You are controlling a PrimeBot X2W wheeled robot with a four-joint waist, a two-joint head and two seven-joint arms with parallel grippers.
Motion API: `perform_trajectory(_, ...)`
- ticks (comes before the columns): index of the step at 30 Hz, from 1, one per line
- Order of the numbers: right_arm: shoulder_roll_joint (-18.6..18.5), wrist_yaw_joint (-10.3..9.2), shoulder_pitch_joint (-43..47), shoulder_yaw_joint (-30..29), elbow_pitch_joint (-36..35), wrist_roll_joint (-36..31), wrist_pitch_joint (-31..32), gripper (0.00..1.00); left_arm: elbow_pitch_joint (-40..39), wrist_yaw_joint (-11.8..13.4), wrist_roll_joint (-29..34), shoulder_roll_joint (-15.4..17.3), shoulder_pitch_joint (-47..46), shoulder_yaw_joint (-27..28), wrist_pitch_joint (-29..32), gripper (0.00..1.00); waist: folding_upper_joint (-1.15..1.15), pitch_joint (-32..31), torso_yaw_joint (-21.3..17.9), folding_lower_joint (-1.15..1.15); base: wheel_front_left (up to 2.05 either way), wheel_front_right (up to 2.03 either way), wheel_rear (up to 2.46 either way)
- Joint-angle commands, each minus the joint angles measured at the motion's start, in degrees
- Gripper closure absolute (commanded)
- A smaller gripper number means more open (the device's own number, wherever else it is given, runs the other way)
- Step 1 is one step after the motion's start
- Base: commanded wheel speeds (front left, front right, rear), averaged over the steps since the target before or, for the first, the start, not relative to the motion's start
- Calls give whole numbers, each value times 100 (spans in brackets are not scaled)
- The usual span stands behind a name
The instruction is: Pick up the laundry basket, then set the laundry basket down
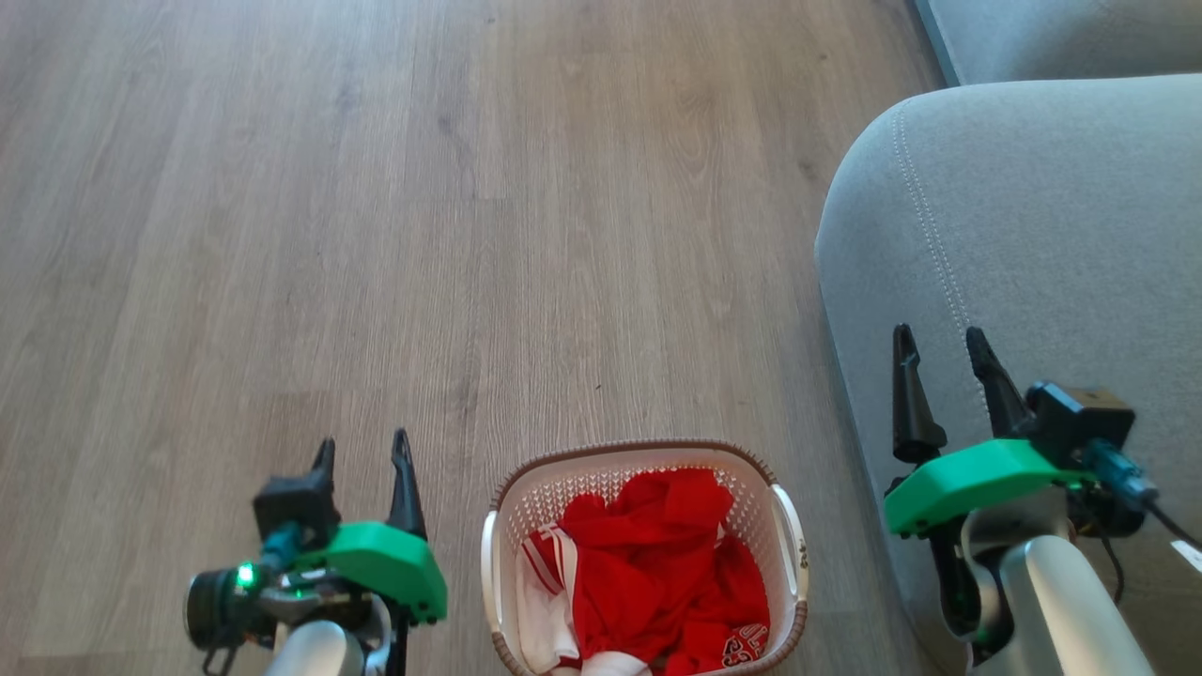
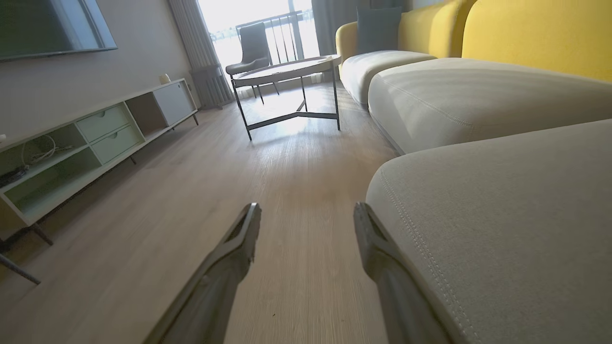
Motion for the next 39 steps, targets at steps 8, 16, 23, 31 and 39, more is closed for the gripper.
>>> perform_trajectory(8, -56, 33, -389, 299, -80, -732, -193, 0, -98, 371, 502, 133, -459, -133, -201, 0, 0, -13, 3, 0, 0, 0, 0)
perform_trajectory(16, -62, 35, -466, 272, -321, -943, -327, 0, -530, 634, 1013, 150, -579, -248, -335, 0, 0, 60, 1, 0, 0, 0, 0)
perform_trajectory(23, -67, 37, -502, 338, -573, -1368, -444, 0, -1081, 884, 1400, 104, -616, -147, -453, 0, 0, 112, -6, 0, 0, 0, 0)
perform_trajectory(31, -72, 40, -510, 367, -576, -1747, -569, 0, -1241, 517, 1562, -144, -497, 103, -578, 0, 0, 140, 3, 0, 0, 0, 0)
perform_trajectory(39, -72, 40, -425, 313, -214, -1389, -569, 0, -581, -341, 1148, -409, -318, 640, -578, 0, 0, 114, 2, 0, 0, 0, 0)
